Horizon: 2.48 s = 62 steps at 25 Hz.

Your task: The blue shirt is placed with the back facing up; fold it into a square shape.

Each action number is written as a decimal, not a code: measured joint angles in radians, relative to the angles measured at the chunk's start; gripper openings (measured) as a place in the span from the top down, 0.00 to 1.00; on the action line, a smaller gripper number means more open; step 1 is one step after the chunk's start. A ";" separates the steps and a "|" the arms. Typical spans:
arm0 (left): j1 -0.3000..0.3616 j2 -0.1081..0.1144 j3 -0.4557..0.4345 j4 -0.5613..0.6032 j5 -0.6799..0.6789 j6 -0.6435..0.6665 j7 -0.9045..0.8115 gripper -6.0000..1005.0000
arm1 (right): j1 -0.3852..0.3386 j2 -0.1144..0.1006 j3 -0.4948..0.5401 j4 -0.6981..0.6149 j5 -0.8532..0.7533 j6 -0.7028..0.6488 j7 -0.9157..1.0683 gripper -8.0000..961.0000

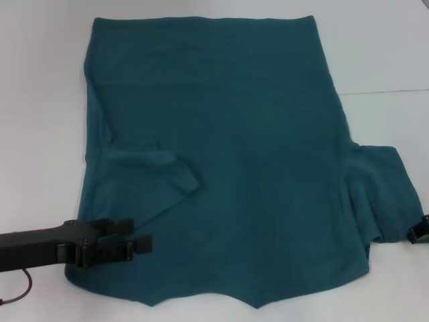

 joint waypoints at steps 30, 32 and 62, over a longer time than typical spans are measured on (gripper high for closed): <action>0.012 -0.003 0.000 0.000 0.000 -0.010 0.003 0.16 | 0.006 -0.010 -0.080 0.040 -0.002 0.028 0.008 0.50; 0.012 -0.003 0.000 0.000 0.000 -0.010 0.003 0.16 | 0.001 -0.004 -0.077 0.026 0.001 0.024 0.005 0.56; 0.019 -0.005 -0.006 0.000 0.000 -0.007 -0.014 0.16 | -0.110 0.025 -0.253 -0.430 0.260 0.089 -0.099 0.92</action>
